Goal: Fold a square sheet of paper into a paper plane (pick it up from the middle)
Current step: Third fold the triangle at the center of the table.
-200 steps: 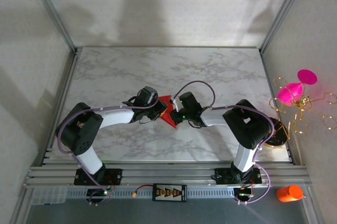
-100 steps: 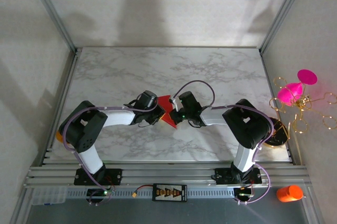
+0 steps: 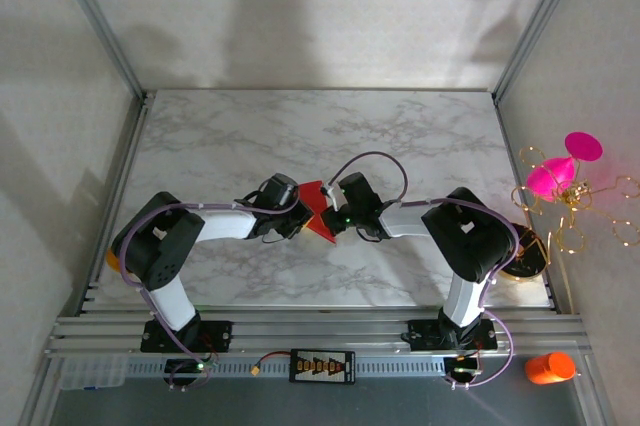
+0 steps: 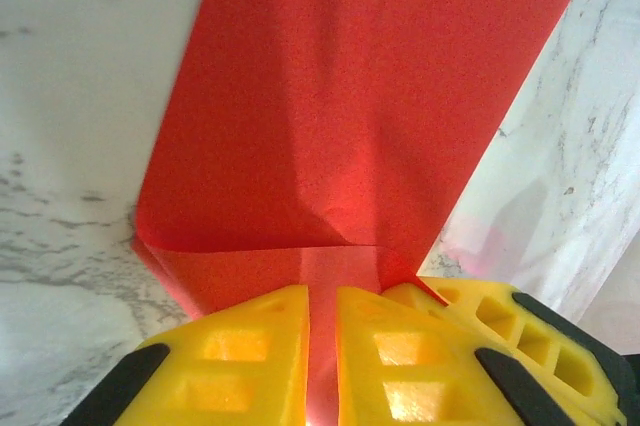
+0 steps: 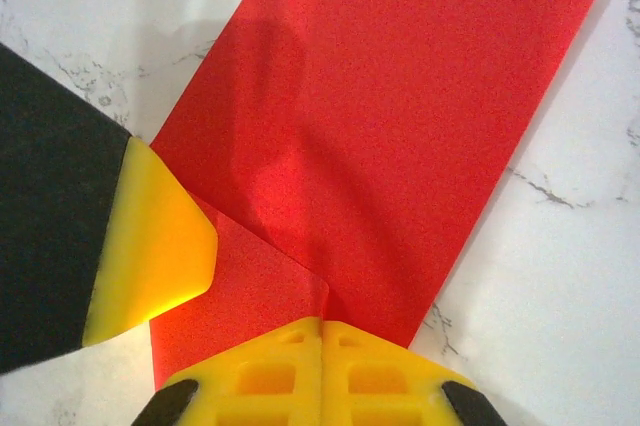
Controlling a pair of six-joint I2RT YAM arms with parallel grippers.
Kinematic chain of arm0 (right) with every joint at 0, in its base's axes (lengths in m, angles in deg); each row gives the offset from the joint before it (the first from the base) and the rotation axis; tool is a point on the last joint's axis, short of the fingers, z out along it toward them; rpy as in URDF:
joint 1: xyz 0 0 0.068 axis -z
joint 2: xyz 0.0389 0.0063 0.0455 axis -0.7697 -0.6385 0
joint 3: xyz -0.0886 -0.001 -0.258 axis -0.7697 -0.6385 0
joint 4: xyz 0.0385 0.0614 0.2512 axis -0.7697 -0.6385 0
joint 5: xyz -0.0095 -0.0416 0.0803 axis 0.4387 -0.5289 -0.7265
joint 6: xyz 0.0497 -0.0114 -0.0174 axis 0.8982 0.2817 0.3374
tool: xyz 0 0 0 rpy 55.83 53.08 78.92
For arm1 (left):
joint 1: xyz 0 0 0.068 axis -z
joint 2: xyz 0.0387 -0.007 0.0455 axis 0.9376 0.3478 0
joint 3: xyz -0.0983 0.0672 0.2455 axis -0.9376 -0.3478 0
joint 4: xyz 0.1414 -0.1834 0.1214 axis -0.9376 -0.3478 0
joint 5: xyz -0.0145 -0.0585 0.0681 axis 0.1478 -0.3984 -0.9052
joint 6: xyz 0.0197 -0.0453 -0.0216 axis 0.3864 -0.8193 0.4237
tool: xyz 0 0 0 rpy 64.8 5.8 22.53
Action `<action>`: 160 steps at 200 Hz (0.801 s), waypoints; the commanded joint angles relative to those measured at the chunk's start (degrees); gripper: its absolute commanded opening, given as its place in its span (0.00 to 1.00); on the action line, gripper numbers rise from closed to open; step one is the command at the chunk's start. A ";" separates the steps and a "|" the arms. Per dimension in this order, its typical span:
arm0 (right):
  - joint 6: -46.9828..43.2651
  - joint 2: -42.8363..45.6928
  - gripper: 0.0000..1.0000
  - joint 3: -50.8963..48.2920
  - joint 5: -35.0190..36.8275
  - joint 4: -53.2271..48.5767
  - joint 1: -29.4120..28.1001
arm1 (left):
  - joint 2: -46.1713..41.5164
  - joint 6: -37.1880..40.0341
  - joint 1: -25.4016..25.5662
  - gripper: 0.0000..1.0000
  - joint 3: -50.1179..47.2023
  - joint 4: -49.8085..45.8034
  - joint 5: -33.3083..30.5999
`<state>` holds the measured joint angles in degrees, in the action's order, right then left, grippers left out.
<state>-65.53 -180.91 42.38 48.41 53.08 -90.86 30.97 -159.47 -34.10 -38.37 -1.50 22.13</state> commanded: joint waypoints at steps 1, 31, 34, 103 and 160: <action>1.12 -1.74 0.00 0.78 -0.44 -4.17 0.46 | -1.28 -1.16 0.50 0.15 -1.08 0.50 -1.70; 1.40 -1.66 0.07 1.31 -0.73 -4.80 0.46 | -1.29 -1.26 0.53 0.15 -1.18 0.67 -1.91; 1.45 -1.66 0.08 1.37 -0.79 -4.81 0.46 | -1.29 -1.26 0.53 0.15 -1.19 0.67 -1.91; 1.91 -1.57 0.15 1.31 -1.12 -5.31 0.46 | -1.55 -2.47 0.48 0.15 -2.15 1.52 -2.99; 1.91 -1.73 0.15 1.31 -1.50 -5.51 0.46 | -1.00 -2.74 0.55 0.15 -2.06 1.77 -3.19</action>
<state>-64.24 -181.20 43.34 47.32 51.47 -90.79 30.75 -161.00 -34.06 -39.72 -0.08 20.84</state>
